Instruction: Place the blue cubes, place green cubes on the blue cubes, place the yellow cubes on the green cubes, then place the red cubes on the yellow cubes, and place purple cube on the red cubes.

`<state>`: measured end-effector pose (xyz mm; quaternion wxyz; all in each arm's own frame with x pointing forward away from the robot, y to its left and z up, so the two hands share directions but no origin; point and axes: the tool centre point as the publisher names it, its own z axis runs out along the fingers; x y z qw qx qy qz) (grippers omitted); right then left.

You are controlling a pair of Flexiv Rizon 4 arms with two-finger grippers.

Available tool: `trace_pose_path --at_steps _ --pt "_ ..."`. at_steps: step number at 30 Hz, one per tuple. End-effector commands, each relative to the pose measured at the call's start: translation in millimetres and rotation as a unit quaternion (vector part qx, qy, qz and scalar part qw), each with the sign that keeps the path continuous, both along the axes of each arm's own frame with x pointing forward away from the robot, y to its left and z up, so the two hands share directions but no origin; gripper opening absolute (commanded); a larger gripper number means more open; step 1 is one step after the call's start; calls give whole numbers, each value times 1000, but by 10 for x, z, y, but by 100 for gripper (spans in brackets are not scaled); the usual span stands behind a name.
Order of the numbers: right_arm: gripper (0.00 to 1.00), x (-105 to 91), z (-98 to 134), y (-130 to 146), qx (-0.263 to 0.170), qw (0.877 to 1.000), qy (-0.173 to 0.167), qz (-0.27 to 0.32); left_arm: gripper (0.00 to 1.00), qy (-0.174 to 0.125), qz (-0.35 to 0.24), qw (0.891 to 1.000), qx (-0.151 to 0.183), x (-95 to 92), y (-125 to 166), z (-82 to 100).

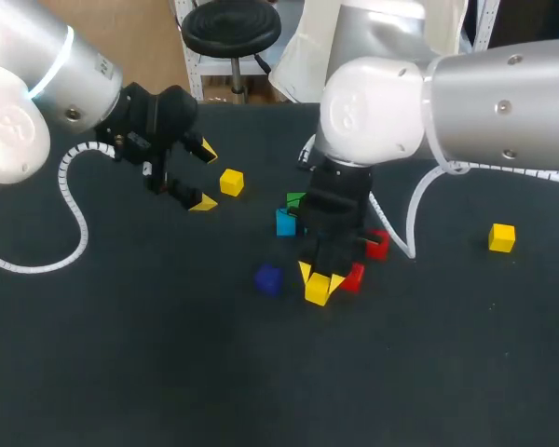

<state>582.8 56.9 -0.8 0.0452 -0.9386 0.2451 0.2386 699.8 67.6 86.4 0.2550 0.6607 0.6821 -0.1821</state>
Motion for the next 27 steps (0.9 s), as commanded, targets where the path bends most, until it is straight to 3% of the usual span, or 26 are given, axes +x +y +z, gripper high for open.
trace_pose_path --at_steps 1,12,19,27 --pt "0 -51 191 -31 8 1000 -2 -8 100 -1 -1 1000 -1 4 8 -5" --pt "0 -59 783 -146 26 991 -5 -133 100 -1 -1 1000 -1 4 8 -5" --pt "0 56 830 -154 41 971 -7 -236 100 -1 -1 1000 -1 4 8 -5" --pt "0 189 818 -179 62 952 -9 -300 100 -1 -1 1000 -1 4 8 -5"
